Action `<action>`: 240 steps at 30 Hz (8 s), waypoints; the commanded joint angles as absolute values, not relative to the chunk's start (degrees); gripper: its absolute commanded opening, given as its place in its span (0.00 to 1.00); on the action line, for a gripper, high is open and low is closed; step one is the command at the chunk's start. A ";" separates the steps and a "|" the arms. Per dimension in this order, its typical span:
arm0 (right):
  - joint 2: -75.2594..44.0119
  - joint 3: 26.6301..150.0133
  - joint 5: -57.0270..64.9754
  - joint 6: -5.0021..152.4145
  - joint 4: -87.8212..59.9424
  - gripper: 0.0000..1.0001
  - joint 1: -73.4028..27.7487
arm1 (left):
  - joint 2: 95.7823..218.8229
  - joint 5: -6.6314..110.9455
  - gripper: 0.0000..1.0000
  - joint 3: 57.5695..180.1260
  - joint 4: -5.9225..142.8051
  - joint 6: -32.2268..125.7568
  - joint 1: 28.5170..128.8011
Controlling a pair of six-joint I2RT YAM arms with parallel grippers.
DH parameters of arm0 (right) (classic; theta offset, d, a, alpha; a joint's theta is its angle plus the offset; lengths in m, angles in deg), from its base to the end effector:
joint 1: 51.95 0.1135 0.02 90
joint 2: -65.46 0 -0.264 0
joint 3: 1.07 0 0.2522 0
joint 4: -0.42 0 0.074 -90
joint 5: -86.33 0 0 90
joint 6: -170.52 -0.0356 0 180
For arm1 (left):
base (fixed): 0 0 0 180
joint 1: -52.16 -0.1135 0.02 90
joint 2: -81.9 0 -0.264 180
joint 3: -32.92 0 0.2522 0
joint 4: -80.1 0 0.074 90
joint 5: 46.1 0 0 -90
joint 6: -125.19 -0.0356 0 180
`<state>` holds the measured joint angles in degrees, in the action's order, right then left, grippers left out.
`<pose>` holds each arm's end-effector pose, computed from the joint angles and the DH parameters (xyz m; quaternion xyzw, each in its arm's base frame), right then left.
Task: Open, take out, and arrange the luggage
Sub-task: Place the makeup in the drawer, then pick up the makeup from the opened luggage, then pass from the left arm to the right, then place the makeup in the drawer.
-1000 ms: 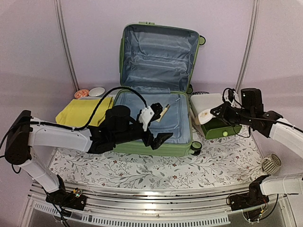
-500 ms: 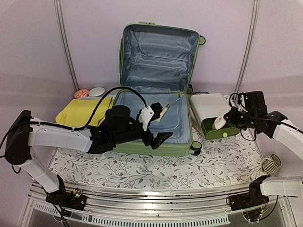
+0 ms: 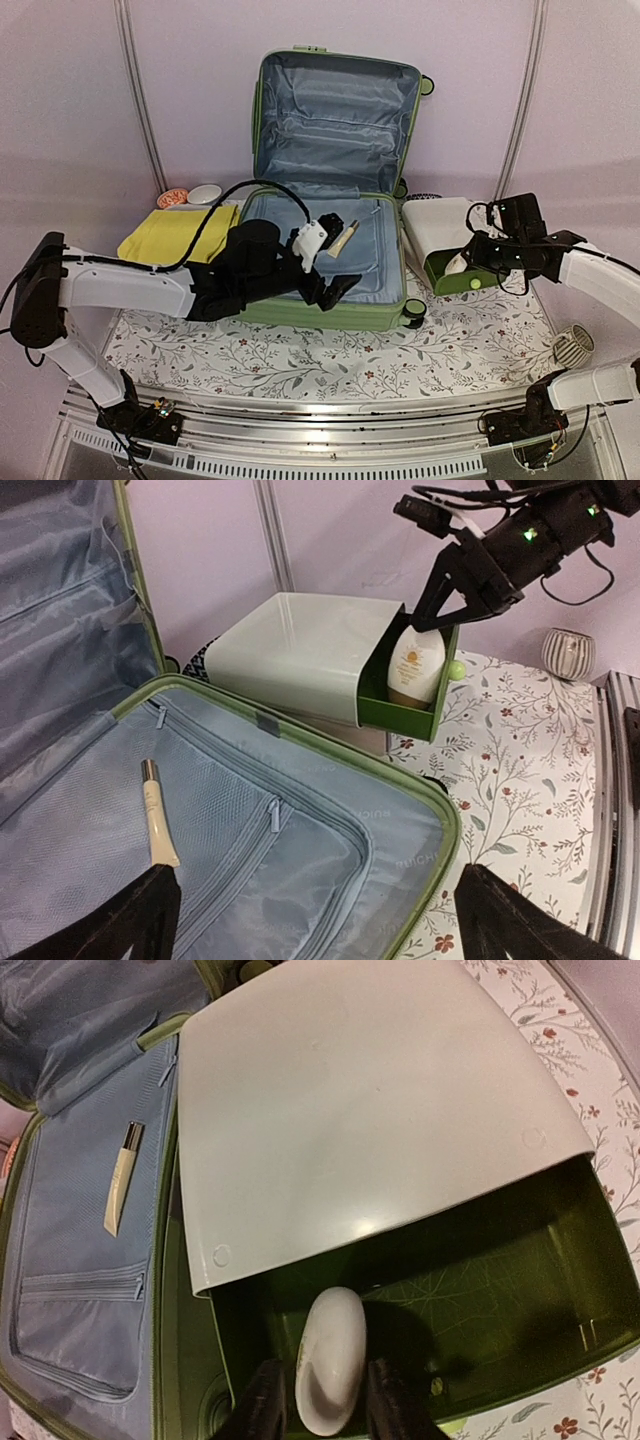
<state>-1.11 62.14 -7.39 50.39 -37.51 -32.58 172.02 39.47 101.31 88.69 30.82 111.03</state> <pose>0.2358 0.0804 0.2687 0.0987 0.9053 0.1457 0.3867 0.1892 -0.3080 0.2592 0.3899 0.6792 -0.2575 0.5660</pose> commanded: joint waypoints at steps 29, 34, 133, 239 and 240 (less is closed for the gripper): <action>4.74 68.63 -5.41 58.28 -41.12 0.55 -36.13 | 188.14 58.46 0.73 129.32 48.76 36.47 85.74; 5.34 68.84 -5.03 58.15 -41.04 0.55 -36.09 | 199.83 63.44 0.66 141.86 39.06 34.70 82.24; 4.67 65.80 16.64 52.57 -25.87 0.65 -24.51 | 183.31 75.48 0.11 129.39 47.69 39.03 85.32; 5.97 49.38 -52.54 1.81 -20.78 0.09 -18.36 | 163.15 57.86 0.72 111.98 65.63 38.27 101.87; 5.12 50.00 -52.86 1.84 -20.88 0.09 -18.49 | 163.19 57.87 0.72 112.05 65.63 38.31 101.82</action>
